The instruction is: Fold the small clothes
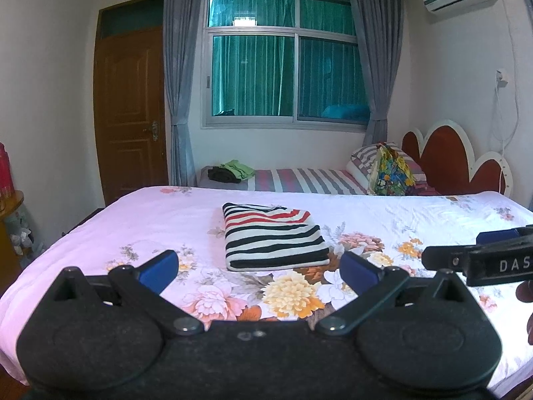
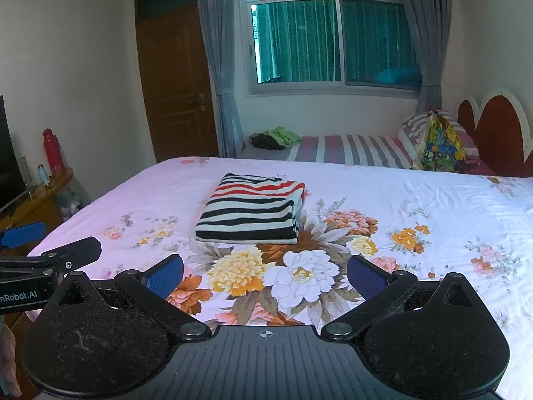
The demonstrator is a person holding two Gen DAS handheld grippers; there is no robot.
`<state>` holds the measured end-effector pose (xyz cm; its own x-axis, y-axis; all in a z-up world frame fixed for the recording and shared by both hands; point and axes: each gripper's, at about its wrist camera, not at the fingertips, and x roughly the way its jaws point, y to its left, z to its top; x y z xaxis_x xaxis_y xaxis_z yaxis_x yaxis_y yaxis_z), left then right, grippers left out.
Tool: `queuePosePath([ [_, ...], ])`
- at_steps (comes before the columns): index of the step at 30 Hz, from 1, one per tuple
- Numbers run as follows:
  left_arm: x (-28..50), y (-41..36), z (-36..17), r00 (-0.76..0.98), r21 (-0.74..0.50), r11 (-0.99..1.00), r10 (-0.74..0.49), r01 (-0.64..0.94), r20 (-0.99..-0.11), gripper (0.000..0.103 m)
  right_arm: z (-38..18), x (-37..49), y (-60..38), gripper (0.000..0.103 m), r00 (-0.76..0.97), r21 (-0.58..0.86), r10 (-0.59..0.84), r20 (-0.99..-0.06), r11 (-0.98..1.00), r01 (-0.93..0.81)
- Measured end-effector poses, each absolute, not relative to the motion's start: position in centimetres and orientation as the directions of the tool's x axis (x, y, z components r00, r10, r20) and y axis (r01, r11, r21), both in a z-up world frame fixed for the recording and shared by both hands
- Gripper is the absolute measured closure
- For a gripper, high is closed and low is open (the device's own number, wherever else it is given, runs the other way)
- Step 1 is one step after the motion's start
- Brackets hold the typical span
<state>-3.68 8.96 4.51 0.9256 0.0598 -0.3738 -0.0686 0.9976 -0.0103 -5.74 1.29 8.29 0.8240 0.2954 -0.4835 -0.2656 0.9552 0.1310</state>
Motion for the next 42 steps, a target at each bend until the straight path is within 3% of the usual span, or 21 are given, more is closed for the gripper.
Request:
queuePosePath([
  [42,-3.2,8.2,3.9,0.926,-0.005,0.998,0.054,-0.06,-0.374,0.001,8.6,-5.5,-0.4,0.0,0.825,0.136,0.309,-0.474,0.951,-0.278],
])
